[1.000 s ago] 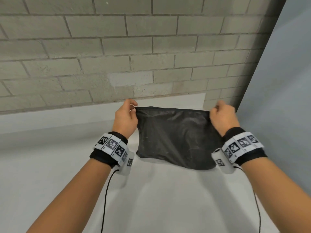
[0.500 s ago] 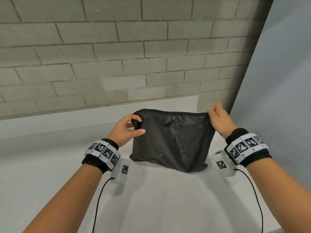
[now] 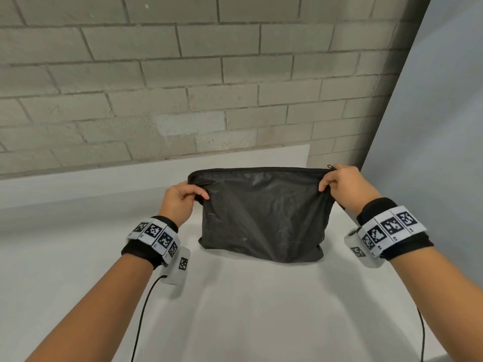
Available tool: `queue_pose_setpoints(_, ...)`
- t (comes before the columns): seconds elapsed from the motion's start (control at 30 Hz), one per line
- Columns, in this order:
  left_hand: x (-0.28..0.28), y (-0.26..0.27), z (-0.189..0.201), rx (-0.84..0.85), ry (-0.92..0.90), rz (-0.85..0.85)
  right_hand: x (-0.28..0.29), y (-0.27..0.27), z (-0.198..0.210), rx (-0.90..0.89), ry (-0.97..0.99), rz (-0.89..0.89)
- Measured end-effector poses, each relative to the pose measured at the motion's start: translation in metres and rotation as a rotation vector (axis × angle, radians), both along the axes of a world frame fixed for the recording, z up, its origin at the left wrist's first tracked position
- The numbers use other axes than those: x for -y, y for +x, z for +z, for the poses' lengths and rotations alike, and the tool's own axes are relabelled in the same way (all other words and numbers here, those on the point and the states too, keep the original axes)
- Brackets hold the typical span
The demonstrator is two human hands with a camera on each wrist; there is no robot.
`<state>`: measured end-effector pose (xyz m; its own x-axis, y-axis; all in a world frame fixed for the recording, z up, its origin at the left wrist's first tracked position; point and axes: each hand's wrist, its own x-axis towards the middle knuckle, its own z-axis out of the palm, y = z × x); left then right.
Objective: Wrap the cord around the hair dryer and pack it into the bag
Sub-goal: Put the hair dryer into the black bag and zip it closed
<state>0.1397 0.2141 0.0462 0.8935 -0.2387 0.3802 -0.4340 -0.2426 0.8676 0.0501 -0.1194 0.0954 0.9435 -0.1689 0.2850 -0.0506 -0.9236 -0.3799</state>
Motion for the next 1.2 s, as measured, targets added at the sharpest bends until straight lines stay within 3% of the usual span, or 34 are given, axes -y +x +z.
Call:
queue_pose_setpoints(0.17,0.000,-0.001,0.001,-0.018,0.031,0.061,-0.006,-0.005,0.009,0.244,0.034,0.035)
queue_pose_setpoints(0.37,-0.012,0.006,0.009,-0.113,0.075,0.103,-0.006,0.004,0.018,0.300,0.078,0.107)
queue_pose_setpoints(0.57,-0.030,0.020,0.022,-0.235,0.118,0.126,-0.023,0.035,0.015,0.209,0.160,0.210)
queue_pose_setpoints(0.83,-0.057,0.071,0.025,-0.252,0.169,0.250,-0.042,0.127,-0.001,0.109,0.110,0.278)
queue_pose_setpoints(1.0,-0.069,0.109,0.017,-0.177,0.479,0.233,-0.042,0.173,-0.008,-0.097,0.063,0.389)
queue_pose_setpoints(1.2,-0.066,0.155,-0.008,-0.213,0.673,0.091,-0.046,0.228,-0.020,-0.162,0.015,0.372)
